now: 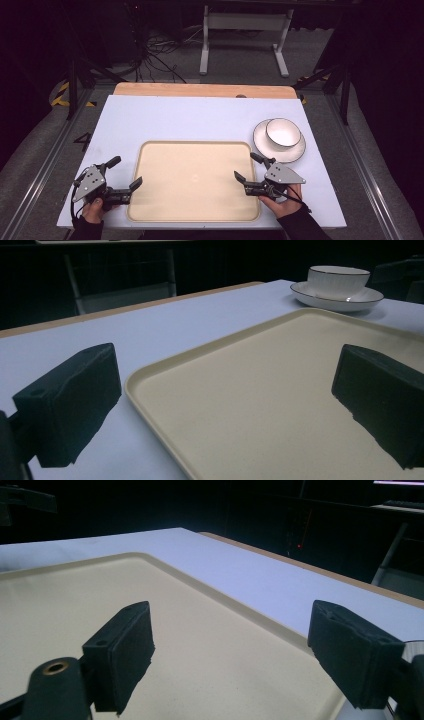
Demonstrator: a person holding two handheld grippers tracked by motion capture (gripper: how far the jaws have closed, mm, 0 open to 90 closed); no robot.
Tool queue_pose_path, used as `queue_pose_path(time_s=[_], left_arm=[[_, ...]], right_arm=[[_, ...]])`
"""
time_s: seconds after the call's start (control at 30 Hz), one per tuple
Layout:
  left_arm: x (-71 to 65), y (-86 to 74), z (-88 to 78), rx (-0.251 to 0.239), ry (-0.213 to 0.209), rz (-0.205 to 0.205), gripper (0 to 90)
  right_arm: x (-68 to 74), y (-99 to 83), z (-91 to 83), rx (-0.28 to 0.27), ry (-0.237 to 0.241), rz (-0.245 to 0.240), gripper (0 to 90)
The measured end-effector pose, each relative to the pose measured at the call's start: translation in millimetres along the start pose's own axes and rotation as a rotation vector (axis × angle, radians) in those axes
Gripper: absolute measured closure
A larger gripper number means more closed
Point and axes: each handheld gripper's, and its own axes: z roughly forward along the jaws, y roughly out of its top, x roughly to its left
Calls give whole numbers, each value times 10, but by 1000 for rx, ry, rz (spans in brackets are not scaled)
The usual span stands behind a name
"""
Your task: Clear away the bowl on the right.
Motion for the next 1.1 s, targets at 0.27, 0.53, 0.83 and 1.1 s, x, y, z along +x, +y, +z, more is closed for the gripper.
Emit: queue_pose_path(time_s=[0.27,0.53,0.83,1.1], left_arm=[[-10,-3,-7,-5,1,5,1],[-10,-1,-5,1,4,6,1],[-13,-1,0,2,8,6,2],[-18,1,2,7,12,6,1]], right_arm=[[-2,32,-13,-7,-3,2,167],[4,121,-27,-11,-9,-15,159],[12,247,-53,-29,-8,-20,157],[35,344,-52,-31,-1,-24,154]])
